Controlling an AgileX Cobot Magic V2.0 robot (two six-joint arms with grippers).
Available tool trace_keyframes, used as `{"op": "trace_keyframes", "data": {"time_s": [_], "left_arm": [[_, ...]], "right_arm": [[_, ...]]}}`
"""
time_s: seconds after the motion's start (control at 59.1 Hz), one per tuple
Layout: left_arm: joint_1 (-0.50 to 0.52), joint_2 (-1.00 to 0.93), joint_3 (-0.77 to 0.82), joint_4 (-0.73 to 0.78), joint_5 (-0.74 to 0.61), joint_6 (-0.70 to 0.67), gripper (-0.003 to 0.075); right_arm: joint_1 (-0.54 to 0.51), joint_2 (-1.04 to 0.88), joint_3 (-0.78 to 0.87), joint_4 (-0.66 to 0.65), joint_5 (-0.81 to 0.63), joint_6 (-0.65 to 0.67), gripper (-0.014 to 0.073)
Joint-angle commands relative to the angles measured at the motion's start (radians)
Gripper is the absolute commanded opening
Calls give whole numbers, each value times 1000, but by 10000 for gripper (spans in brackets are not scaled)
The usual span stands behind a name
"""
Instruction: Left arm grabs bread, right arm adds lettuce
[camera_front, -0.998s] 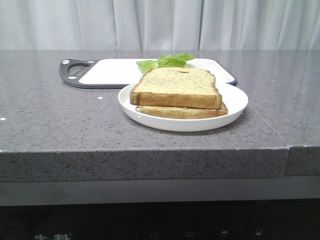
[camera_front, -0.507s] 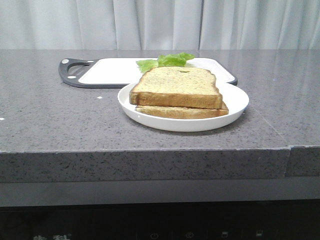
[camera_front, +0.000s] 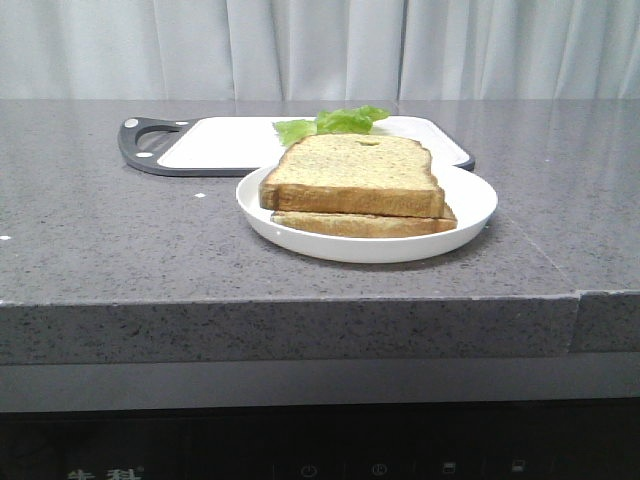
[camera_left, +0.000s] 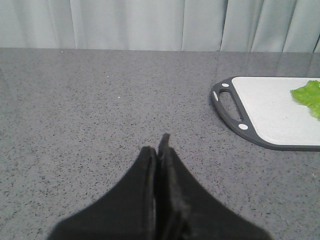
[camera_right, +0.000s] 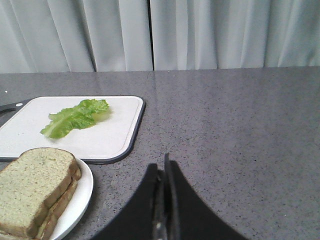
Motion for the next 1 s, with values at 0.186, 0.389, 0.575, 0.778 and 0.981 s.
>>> {"op": "trace_keyframes", "data": {"time_s": [0.186,0.389,0.575,0.778,0.981], "left_arm": [[1,13,-42,9,-119,-7,323],[1,13,-42,-14,-120,-7,526],[-14,58,-103,-143,10,0,481],[-137,295,-315,-317,261,76,472],[-333,559,-482,-366,297,93,472]], "right_arm": [[-4,24,-40,-11,-78,-2,228],[-4,24,-40,-11,-65,-2,433],[-4,24,-40,-11,-65,-2,433],[-4,24,-40,-11,-65,-2,433],[-4,24,-40,-11,-65,-2,433]]}}
